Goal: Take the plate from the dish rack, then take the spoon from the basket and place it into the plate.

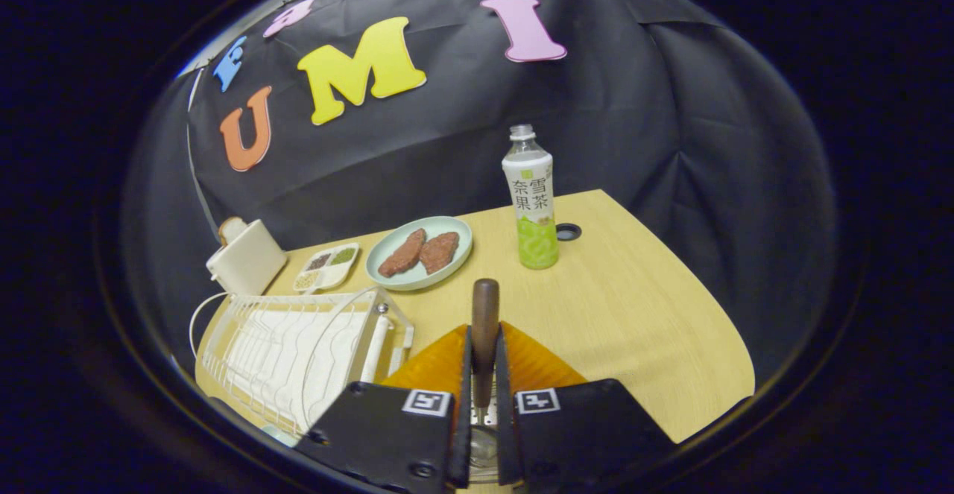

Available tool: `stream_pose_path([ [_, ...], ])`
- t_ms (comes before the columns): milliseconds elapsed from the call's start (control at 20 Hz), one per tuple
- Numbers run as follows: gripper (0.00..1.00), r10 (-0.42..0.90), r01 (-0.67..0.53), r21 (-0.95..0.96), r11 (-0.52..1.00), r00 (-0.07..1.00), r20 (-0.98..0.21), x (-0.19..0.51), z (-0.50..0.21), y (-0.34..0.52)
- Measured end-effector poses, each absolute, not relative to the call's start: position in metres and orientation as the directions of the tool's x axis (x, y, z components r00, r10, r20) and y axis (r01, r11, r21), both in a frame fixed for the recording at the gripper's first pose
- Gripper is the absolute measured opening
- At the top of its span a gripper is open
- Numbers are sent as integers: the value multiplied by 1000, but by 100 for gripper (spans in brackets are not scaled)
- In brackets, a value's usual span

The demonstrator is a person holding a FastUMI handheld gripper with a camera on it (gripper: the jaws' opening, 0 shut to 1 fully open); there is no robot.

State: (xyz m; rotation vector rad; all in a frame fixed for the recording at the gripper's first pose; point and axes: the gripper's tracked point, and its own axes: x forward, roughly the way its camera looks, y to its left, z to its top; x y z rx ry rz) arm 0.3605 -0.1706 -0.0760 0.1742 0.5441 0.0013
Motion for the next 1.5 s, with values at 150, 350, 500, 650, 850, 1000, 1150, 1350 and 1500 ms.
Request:
stream_pose_path([
  [150,14,51,41,167,985,858,-511,356,-70,-168],
  [350,10,40,32,151,988,893,-448,338,-44,-163],
  [500,10,14,34,112,993,916,-402,322,-24,-160],
  [650,10,-15,47,85,995,940,-342,308,-1,-158],
  [850,10,-42,48,17,999,964,-263,278,31,-145],
  [1000,10,-12,9,-16,1000,973,-229,251,47,-118],
  [1150,10,15,-21,-26,999,975,-222,217,44,-86],
  [1350,10,38,-43,-19,999,974,-225,174,17,-39],
  [1500,10,90,-87,23,996,965,-247,141,-13,2],
])
